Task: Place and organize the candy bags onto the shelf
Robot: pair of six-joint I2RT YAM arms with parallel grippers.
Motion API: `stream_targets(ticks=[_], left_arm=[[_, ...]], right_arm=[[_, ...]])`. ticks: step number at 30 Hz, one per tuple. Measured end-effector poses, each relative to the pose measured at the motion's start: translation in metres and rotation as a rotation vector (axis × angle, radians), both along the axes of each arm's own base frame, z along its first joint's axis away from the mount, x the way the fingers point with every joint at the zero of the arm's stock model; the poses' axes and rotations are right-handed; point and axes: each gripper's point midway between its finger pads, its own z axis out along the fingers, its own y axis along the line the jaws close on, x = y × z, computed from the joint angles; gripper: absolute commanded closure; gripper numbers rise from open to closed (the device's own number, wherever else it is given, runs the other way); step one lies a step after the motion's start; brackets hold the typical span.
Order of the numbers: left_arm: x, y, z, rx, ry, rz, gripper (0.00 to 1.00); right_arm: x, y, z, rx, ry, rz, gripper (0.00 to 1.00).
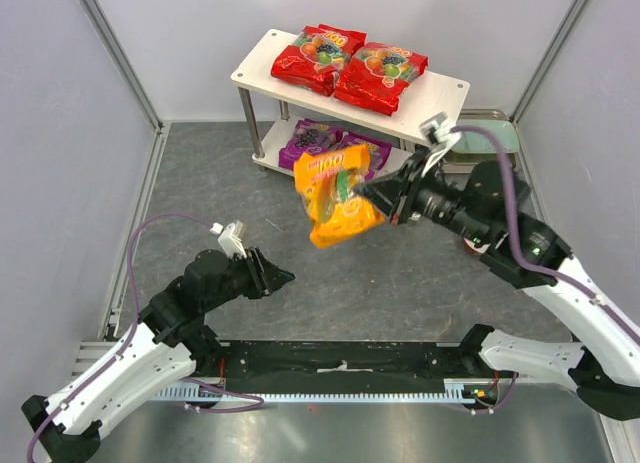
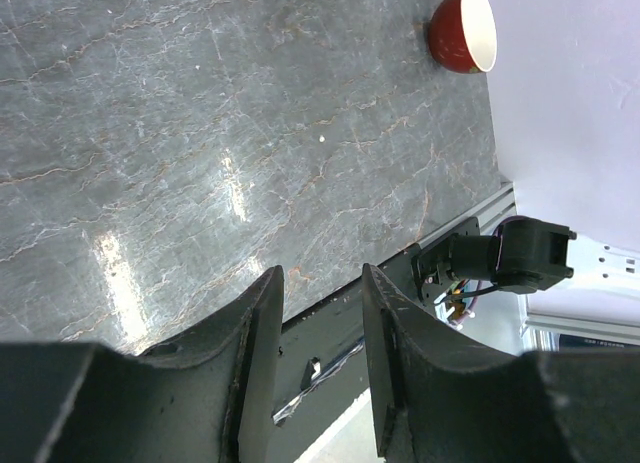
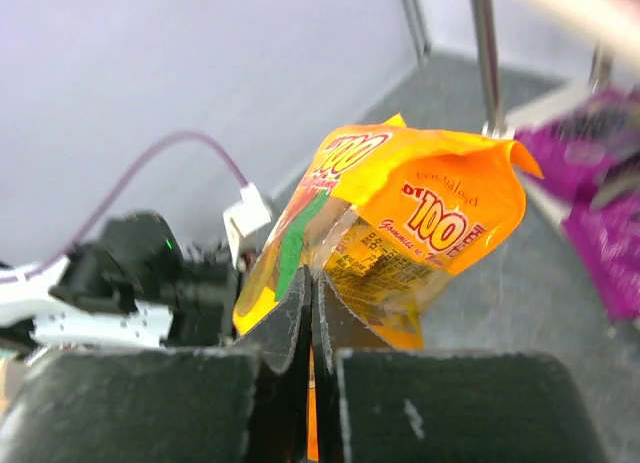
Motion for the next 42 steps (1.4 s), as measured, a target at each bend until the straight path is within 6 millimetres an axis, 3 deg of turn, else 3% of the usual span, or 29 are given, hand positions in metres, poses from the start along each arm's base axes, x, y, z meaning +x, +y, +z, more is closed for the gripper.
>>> stream_targets(ticks=[1, 6, 10, 13, 19, 23, 28, 32, 42], left_arm=[[0.000, 0.000, 0.000, 0.000, 0.000, 0.000, 0.56], [0.000, 0.000, 0.001, -0.002, -0.001, -0.001, 0.57], [-0.001, 0.001, 0.001, 0.000, 0.000, -0.001, 0.57], [-0.002, 0.002, 0.001, 0.000, 0.000, -0.001, 0.57], [-0.003, 0.002, 0.000, 0.002, 0.003, -0.001, 0.57], [-0.003, 0.002, 0.000, 0.005, 0.006, -0.001, 0.57], [-0.003, 0.003, 0.000, 0.006, 0.006, 0.000, 0.57], [-0.003, 0.003, -0.001, 0.007, 0.007, 0.000, 0.57], [-0.003, 0.003, -0.001, 0.007, 0.008, 0.000, 0.57]], right_arm=[[0.003, -0.006, 0.026, 0.020, -0.047, -0.030, 1.00], [0.023, -0.033, 0.106, 0.070, -0.198, -0.205, 1.00], [0.049, -0.059, 0.136, 0.058, -0.253, -0.384, 1.00], [0.075, -0.080, 0.146, 0.030, -0.270, -0.522, 1.00], [0.138, -0.127, 0.146, -0.009, -0.245, -0.703, 1.00], [0.184, -0.171, 0.128, 0.006, -0.165, -0.768, 1.00], [0.216, -0.203, 0.105, 0.068, -0.081, -0.768, 1.00], [0.228, -0.208, 0.101, 0.141, -0.056, -0.719, 1.00], [0.231, -0.177, 0.121, 0.299, -0.084, -0.541, 1.00]])
